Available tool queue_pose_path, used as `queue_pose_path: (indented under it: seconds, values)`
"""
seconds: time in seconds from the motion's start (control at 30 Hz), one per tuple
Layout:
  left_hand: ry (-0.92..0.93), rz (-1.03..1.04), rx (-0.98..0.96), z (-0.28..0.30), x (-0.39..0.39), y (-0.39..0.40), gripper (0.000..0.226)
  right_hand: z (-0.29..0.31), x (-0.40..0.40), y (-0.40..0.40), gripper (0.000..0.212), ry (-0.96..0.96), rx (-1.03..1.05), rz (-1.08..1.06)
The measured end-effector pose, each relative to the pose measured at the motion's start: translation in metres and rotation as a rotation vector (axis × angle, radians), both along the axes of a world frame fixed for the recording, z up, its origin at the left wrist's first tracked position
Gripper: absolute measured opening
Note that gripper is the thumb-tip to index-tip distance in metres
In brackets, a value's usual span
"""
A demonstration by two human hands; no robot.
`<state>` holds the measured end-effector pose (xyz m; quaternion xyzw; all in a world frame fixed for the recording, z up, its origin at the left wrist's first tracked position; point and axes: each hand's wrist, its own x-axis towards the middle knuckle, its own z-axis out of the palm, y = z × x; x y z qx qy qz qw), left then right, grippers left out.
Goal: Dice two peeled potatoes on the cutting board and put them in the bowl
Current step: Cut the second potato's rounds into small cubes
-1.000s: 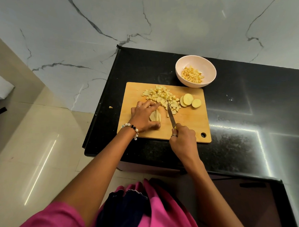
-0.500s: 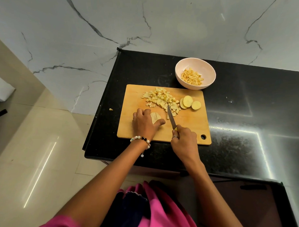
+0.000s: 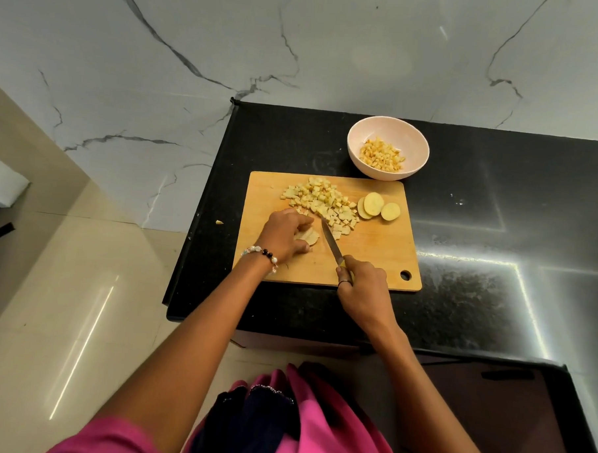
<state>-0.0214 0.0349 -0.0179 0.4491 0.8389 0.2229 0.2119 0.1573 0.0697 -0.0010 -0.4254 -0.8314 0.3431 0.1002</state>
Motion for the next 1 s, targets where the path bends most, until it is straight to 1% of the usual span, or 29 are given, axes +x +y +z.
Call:
queue_pose_path:
  seconds: [0.07,0.13,0.2,0.27,0.33,0.4,0.6,0.67,0.73,0.83,1.0]
  values:
    - [0.023,-0.07,0.001,0.003,-0.004,-0.002,0.065,-0.001,-0.001,-0.001,0.032,0.005,0.012,0.015]
    - [0.037,-0.064,0.039,-0.002,-0.005,-0.005,0.064,-0.002,-0.001,-0.003,0.037,0.005,0.04,0.044]
    - [0.084,0.012,0.08,-0.008,-0.002,-0.009,0.056,-0.003,-0.003,-0.004,0.041,-0.01,0.083,0.089]
    - [0.114,0.086,0.107,-0.011,0.003,-0.012,0.043,-0.005,-0.006,-0.006,0.042,-0.047,0.124,0.131]
    - [0.115,0.093,0.106,-0.011,0.007,-0.013,0.033,-0.009,-0.009,-0.007,0.043,-0.076,0.155,0.146]
    - [0.126,0.064,0.097,-0.01,0.008,-0.013,0.028,-0.011,-0.01,-0.005,0.044,-0.063,0.146,0.117]
    - [0.107,0.092,0.123,-0.011,0.004,-0.017,0.043,-0.012,-0.007,-0.005,0.042,-0.033,0.123,0.091]
    - [0.142,0.057,0.098,-0.012,0.007,-0.017,0.05,-0.011,-0.008,-0.007,0.042,-0.02,0.129,0.09]
    - [0.177,0.032,0.068,-0.014,0.009,-0.016,0.053,-0.013,-0.01,-0.01,0.042,-0.027,0.143,0.102]
    - [0.155,0.071,0.068,-0.017,0.01,-0.013,0.05,-0.017,-0.015,-0.016,0.043,-0.114,0.176,0.142]
    - [0.085,0.125,0.119,-0.02,0.011,-0.011,0.045,-0.019,-0.021,-0.028,0.05,-0.275,0.222,0.133]
